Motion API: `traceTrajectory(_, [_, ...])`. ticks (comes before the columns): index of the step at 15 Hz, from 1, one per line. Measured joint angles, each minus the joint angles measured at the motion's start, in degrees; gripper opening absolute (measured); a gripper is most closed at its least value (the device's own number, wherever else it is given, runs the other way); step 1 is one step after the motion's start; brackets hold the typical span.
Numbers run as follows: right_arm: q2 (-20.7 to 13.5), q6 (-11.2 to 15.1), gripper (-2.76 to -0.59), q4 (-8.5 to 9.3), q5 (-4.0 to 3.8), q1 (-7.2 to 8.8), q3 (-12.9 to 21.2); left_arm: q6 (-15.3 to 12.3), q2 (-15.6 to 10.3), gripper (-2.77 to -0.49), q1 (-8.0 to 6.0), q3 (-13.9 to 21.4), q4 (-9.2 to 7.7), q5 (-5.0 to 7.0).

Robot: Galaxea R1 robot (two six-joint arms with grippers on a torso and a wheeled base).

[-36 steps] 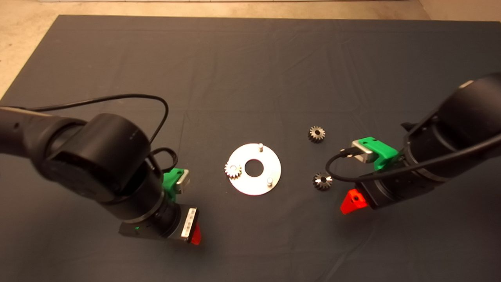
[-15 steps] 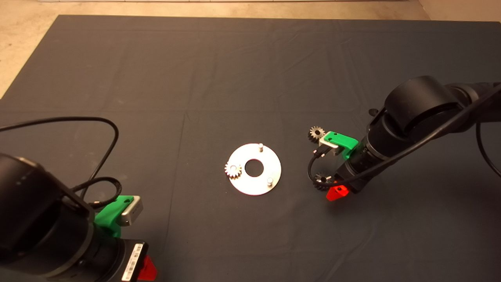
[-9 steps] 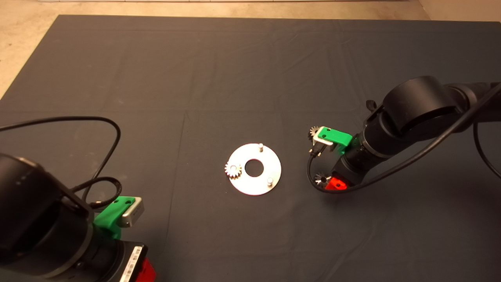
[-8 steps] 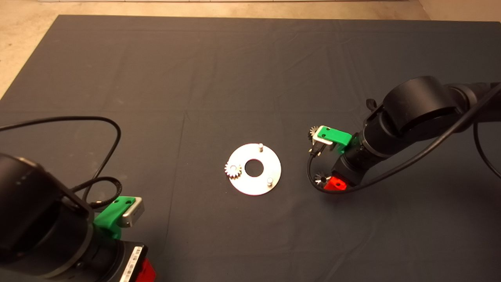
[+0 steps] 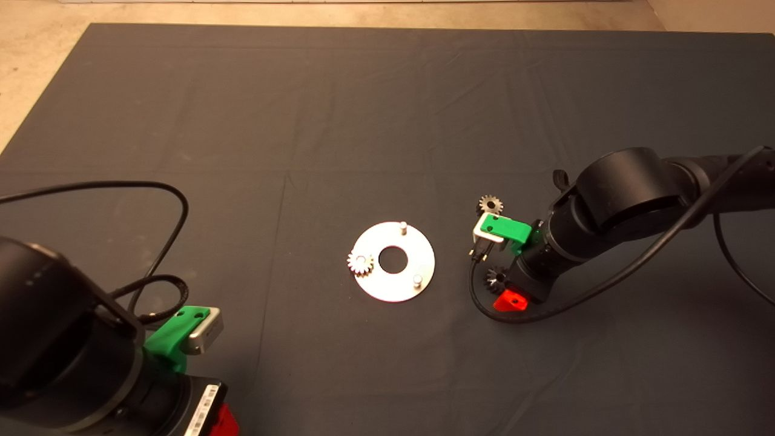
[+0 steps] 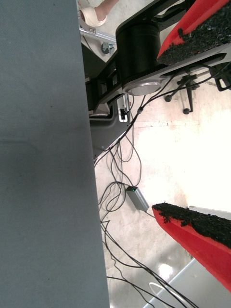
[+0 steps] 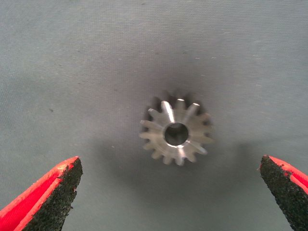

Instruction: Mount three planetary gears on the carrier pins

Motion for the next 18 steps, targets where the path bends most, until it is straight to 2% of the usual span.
traceTrajectory(2, [0.0, 0.0, -0.61, -0.07, -0.03, -0.87, 0.0, 0.0, 0.0, -1.22, 0.00, 0.0, -0.46, -0.02])
traceTrajectory(4, [-0.1, -0.2, -0.61, -0.48, -0.05, -1.08, 0.0, 0.0, 0.0, -1.22, 0.00, 0.0, -0.51, -0.02])
traceTrajectory(11, [-1.2, -0.2, -0.61, -4.71, -0.02, -1.62, 1.1, 0.1, 0.0, -1.22, -0.02, 0.0, -0.74, -0.02])
traceTrajectory(14, [-1.7, -0.3, -0.61, -5.62, -0.07, -1.69, 1.3, 0.1, 0.0, -1.22, -0.01, 0.0, -0.88, 0.00])
traceTrajectory(18, [-2.1, -0.4, -0.67, -6.90, -0.02, -2.58, 1.4, 0.2, 0.0, -1.22, -0.02, 0.0, -0.90, -0.02])
